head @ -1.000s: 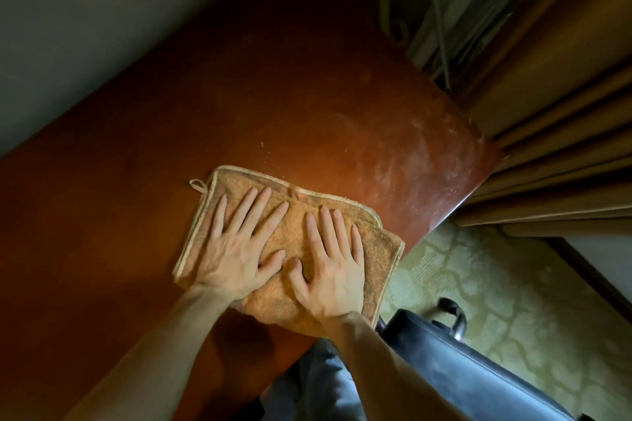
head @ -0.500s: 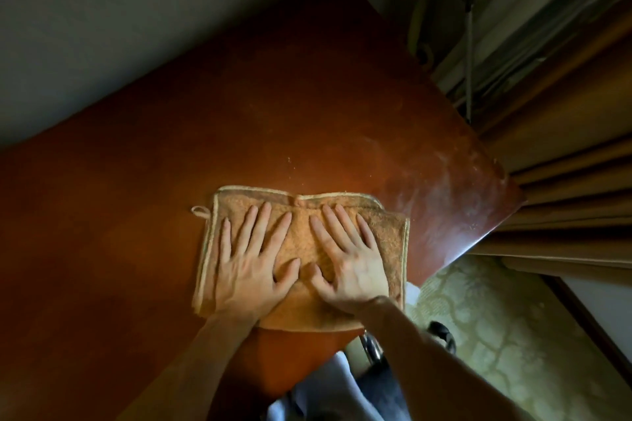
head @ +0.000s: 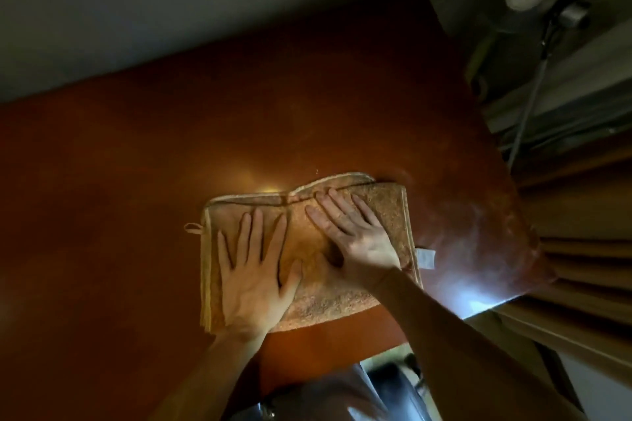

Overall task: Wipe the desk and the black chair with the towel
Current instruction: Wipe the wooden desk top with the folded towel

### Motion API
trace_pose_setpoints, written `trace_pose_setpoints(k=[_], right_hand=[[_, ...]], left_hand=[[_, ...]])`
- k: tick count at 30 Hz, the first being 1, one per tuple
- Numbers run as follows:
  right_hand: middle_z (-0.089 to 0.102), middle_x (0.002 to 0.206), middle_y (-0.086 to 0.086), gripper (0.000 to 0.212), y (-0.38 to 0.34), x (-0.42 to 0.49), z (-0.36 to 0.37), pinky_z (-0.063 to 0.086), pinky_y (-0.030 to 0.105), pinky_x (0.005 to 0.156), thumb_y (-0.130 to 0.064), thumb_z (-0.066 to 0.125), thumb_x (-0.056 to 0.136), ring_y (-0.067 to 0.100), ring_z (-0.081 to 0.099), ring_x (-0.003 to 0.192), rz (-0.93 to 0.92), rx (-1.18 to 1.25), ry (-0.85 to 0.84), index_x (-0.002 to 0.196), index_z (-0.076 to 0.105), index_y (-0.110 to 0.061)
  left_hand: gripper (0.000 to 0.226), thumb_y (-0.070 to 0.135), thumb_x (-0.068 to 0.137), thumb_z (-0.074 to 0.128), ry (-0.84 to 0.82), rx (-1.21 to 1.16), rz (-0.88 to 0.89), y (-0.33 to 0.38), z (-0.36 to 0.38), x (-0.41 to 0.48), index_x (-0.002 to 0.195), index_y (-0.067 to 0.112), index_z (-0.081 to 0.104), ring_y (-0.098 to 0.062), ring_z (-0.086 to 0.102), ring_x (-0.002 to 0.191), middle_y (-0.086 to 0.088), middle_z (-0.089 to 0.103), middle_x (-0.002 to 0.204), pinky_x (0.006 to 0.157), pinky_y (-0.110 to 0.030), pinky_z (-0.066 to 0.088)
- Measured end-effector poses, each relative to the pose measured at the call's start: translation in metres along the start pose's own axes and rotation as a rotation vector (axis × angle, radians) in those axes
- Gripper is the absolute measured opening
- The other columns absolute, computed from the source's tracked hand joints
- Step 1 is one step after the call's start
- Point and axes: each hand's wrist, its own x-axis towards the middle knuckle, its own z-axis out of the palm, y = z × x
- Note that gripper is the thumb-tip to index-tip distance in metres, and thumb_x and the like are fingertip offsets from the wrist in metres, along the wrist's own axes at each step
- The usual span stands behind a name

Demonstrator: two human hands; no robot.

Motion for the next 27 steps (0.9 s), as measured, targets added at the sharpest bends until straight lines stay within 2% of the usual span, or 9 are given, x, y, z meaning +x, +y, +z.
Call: trace_pose_setpoints(k=[5,11,16,23,27], right_hand=[[0.024,0.169,0.003,0.082,0.019,0.034,-0.006,0.017,0.052,0.127,-0.051,0.058,0.085,0.02,0.014,0.159,-0.13,-0.007,-0.127,0.159,0.038,-0.02],[0.025,0.169,0.002,0.082,0.02,0.043,-0.009,0.021,0.052,0.126,-0.049,0.06,0.086,0.018,0.016,0.158,-0.145,0.002,-0.135,0.159,0.037,-0.019],[0.033,0.165,0.007,0.078,0.02,0.042,-0.007,0.025,0.053,0.125,-0.042,0.069,0.085,0.022,0.025,0.156,-0.127,0.06,-0.039,0.155,0.044,-0.016],[0.037,0.164,0.008,0.074,0.019,0.044,-0.009,0.029,0.053,0.123,-0.036,0.073,0.083,0.023,0.029,0.155,-0.113,0.072,-0.048,0.151,0.051,-0.014],[0.036,0.164,0.004,0.074,0.019,0.047,-0.01,0.028,0.049,0.125,-0.039,0.071,0.083,0.02,0.028,0.155,-0.107,0.054,-0.082,0.151,0.051,-0.018]], left_hand=[[0.078,0.063,0.098,0.037,0.087,-0.043,-0.333,0.014,-0.002,-0.002,0.163,0.021,0.031,-0.037,-0.001,0.16,-0.024,0.009,0.171,0.124,-0.068,-0.003],[0.072,0.066,0.101,0.027,0.007,-0.016,-0.35,0.014,-0.008,0.003,0.163,0.029,0.029,-0.033,0.006,0.161,-0.013,0.01,0.173,0.125,-0.065,-0.008],[0.072,0.064,0.1,0.033,-0.006,-0.006,-0.351,0.013,-0.006,0.005,0.162,0.027,0.034,-0.035,0.013,0.16,-0.016,0.017,0.172,0.122,-0.072,0.005],[0.073,0.065,0.099,0.036,-0.006,-0.035,-0.369,0.016,-0.008,0.007,0.162,0.027,0.034,-0.036,0.012,0.16,-0.016,0.018,0.171,0.122,-0.071,0.007],[0.074,0.065,0.096,0.042,0.026,-0.045,-0.354,0.012,-0.008,0.01,0.159,0.026,0.041,-0.038,0.022,0.157,-0.019,0.025,0.169,0.12,-0.073,0.014]])
